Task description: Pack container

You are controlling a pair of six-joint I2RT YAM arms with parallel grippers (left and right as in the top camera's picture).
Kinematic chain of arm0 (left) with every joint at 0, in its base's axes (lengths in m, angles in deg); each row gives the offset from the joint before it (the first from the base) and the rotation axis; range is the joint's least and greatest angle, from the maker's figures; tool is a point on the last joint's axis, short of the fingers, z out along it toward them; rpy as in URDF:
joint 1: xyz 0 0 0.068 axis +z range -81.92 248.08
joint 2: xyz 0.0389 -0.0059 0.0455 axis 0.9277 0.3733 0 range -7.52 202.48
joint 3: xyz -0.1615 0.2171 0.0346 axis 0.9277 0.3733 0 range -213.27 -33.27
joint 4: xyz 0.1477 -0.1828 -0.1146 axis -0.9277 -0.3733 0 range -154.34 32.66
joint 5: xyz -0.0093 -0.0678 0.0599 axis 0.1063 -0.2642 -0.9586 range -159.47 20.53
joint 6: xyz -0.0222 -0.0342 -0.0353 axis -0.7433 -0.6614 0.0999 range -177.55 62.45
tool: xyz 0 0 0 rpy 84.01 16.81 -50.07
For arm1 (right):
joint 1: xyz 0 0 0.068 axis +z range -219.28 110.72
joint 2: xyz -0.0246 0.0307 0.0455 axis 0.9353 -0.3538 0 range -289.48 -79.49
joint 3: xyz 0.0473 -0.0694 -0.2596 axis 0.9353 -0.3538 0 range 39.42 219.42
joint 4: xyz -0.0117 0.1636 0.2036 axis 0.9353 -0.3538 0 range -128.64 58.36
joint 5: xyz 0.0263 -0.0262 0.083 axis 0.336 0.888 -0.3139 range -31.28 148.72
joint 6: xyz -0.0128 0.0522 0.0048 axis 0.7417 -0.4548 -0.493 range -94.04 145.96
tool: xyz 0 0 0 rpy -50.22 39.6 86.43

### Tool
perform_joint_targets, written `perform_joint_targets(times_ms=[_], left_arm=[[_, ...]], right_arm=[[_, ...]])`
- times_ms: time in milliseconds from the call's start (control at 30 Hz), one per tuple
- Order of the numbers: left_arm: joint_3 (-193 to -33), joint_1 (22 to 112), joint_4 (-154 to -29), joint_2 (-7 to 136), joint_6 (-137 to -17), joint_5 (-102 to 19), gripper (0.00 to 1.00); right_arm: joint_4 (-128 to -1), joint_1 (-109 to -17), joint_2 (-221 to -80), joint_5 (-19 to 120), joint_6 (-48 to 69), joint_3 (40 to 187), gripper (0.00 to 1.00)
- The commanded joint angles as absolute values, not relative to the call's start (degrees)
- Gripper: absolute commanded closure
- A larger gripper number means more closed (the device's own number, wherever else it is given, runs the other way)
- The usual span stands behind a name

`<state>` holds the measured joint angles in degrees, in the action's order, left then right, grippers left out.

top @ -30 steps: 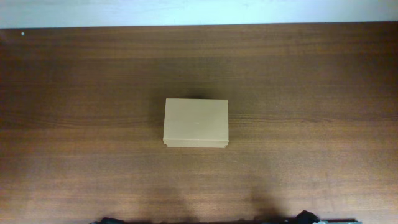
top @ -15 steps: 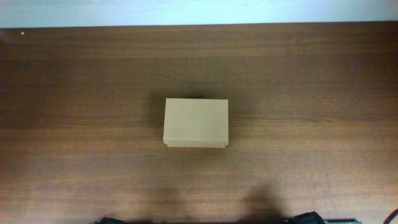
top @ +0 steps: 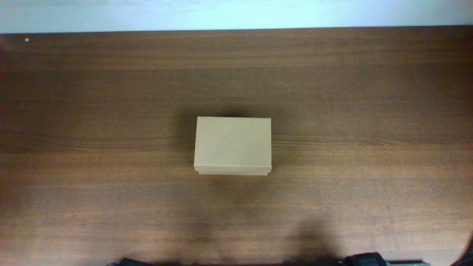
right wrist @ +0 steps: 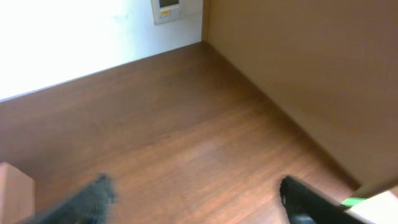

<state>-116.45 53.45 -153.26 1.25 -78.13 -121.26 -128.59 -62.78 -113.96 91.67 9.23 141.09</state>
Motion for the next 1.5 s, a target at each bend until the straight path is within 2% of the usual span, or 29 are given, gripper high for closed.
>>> perform_joint_targets(times_ms=[0, 1333, 1467], left_arm=[[-116.03, 53.21, -153.43, 0.62, -78.77, -122.42, 0.01], [-116.03, 53.23, -153.98, 0.62, -78.77, -118.29, 0.01], [-116.03, 53.21, -146.68, 0.62, -78.98, -116.63, 0.01]], right_arm=[[-128.94, -63.08, -113.59, 91.25, 9.58, 140.78, 0.01], [-128.94, -63.08, -113.59, 91.25, 9.58, 140.78, 0.01], [-128.94, -63.08, -113.59, 91.25, 9.58, 140.78, 0.01]])
